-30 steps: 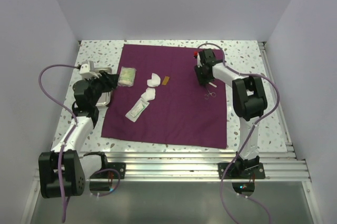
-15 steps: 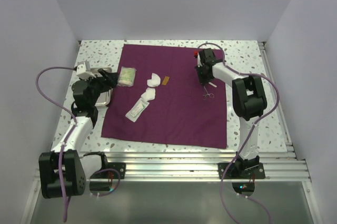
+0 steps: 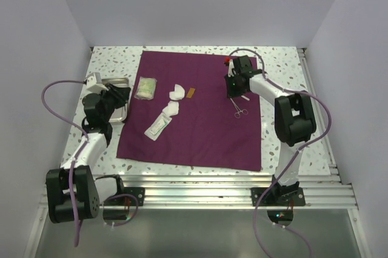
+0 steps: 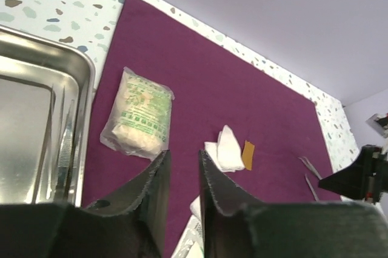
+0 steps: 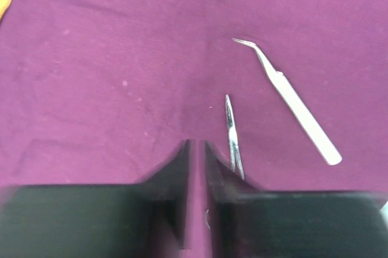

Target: Prepare the surgical pack

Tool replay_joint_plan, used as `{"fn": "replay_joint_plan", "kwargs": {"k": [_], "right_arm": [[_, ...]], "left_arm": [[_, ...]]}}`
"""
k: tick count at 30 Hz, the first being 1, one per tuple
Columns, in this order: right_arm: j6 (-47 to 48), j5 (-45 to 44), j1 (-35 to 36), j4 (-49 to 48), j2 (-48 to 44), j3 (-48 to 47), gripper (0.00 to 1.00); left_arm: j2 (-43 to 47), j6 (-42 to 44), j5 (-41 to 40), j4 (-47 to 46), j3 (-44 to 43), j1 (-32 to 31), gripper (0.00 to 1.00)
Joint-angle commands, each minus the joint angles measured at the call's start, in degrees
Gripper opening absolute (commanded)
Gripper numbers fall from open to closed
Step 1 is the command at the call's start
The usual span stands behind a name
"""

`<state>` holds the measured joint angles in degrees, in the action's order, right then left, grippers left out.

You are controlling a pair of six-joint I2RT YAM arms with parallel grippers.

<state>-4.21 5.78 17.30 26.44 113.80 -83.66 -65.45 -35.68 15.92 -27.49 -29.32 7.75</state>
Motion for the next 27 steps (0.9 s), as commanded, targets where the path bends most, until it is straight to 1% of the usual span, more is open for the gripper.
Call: {"fn": "replay_joint_plan", "kwargs": {"k": [1, 2, 3, 4, 6, 7, 8, 12, 14, 19, 26, 27], "right_arm": [[-0.28, 1.35, -0.16, -1.21, -3.23, 0.16, 0.25], [-0.19, 0.64, -0.16, -1.12, -3.06, 0.16, 0.27], [0.16, -1.45, -0.07, -0.95, -2.88, 0.07, 0.27], [0.16, -2.61, -0.07, -0.95, -2.62, -0.01, 0.27], [0.51, -3.76, -0.07, -0.86, -1.48, -0.8, 0.28], [0.6, -4.28, -0.07, -0.6, -1.04, -1.33, 0.28], [0.69, -4.64, -0.16, -0.34, -0.6, -2.38, 0.28], [1.04, -5.43, -0.16, -0.59, 0.99, -4.06, 0.29], [1.22, -5.34, -0.16, -0.77, 1.69, -4.15, 0.32], [1.04, -5.17, -0.07, -1.91, 3.88, -4.76, 0.33], [0.52, -5.61, -0.07, -3.06, 5.64, -5.37, 0.33], [0.52, -6.74, -0.07, -3.14, 5.82, -5.46, 0.33]], "left_arm": [[-0.2, -1.76, 0.42, -5.55, 1.81, 1.65, 0.26], [-0.2, -2.02, 0.77, -6.26, 2.16, 1.83, 0.23], [0.06, -2.28, 1.12, -6.79, 3.12, 2.18, 0.22], [0.41, -2.46, 2.09, -9.4, 3.74, 2.53, 0.23], [1.02, -2.38, 3.41, -12.23, 5.75, 2.88, 0.33], [1.29, -2.55, 4.46, -14.68, 6.38, 3.23, 0.36], [1.38, -2.64, 4.82, -15.22, 6.73, 3.33, 0.41], [2.78, -1.15, 4.91, -15.23, 7.17, 3.5, 0.42], [3.31, -0.01, 4.12, -14.27, 7.09, 3.5, 0.43], [4.02, 2.37, 3.94, -11.02, 5.5, 3.5, 0.44], [4.19, 2.99, 4.82, -11.36, 5.42, 3.5, 0.48], [4.1, 2.99, 4.73, -11.36, 5.41, 3.5, 0.49]]}}
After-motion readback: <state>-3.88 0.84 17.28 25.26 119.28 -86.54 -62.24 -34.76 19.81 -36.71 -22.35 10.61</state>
